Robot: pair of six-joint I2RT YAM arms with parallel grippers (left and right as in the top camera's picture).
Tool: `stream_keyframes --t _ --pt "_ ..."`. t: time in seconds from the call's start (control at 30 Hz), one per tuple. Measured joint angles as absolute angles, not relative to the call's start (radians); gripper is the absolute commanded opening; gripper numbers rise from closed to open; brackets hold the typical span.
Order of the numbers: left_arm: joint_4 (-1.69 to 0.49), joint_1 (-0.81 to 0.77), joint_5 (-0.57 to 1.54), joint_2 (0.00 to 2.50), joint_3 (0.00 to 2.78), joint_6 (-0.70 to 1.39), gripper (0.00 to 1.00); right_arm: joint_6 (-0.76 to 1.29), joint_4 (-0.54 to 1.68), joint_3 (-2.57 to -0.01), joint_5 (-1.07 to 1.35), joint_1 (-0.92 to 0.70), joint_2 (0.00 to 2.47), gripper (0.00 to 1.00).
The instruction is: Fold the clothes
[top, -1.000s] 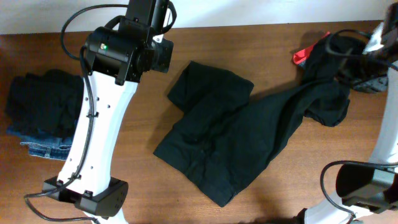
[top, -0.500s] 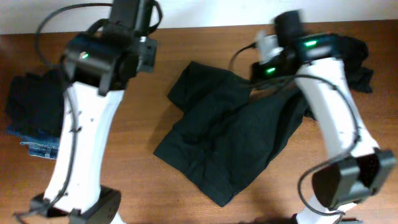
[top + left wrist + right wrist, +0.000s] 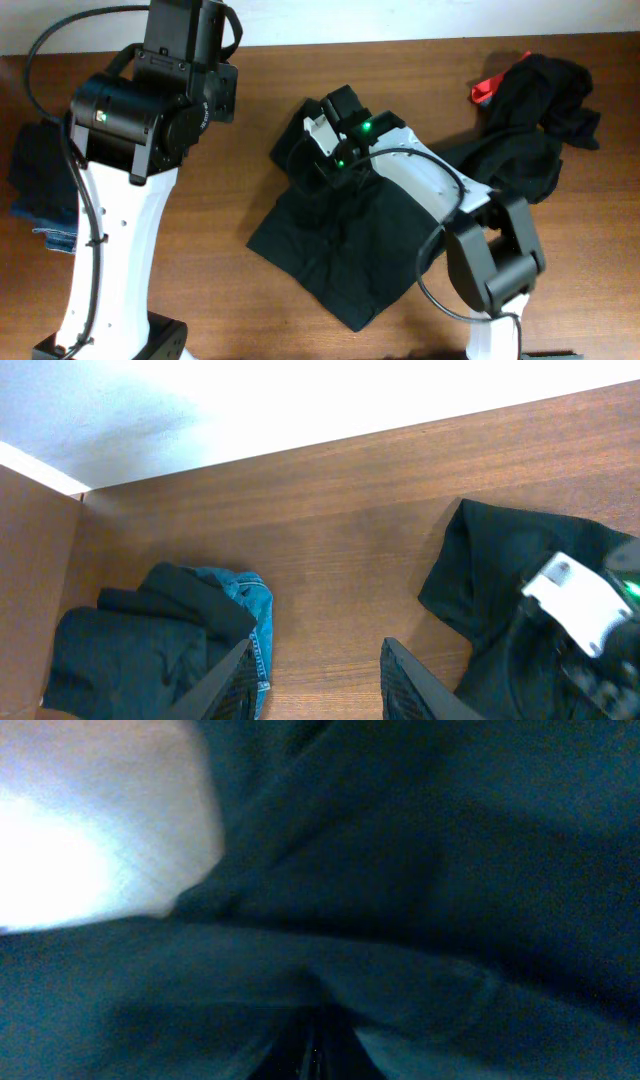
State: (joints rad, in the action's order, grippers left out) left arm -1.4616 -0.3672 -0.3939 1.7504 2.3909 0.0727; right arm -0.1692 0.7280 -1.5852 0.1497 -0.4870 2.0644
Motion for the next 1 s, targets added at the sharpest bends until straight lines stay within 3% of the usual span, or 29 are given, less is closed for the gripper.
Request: stream_keyframes --t 0.33,0.67,0.77,0.8,0.87,1.0 --pt "-1.460 -0.367 -0.394 1.750 2.391 0.073 0.40 -0.082 0.435 -1.587 0.151 -0.374 2.221 0.09" --pt "-1.442 -0.367 -0.381 1.750 2.391 0.073 0.46 0.322 0.104 -1.589 0.198 -0.083 2.265 0.15" --pt "-1.440 -0.367 -0.371 1.750 2.390 0.073 0.49 0.371 0.108 -1.601 0.295 0.001 2.266 0.21" --pt "-1.440 -0.367 -0.371 1.750 2.388 0.073 0.52 0.374 0.128 -1.608 0.332 0.015 2.266 0.29" --pt "-1.437 -0.367 -0.370 1.750 2.377 0.075 0.57 0.357 0.205 -1.633 0.407 0.012 2.266 0.36" --pt "-1.414 -0.365 -0.363 1.750 2.320 0.096 0.57 0.288 0.387 -1.655 0.481 -0.045 2.252 0.43"
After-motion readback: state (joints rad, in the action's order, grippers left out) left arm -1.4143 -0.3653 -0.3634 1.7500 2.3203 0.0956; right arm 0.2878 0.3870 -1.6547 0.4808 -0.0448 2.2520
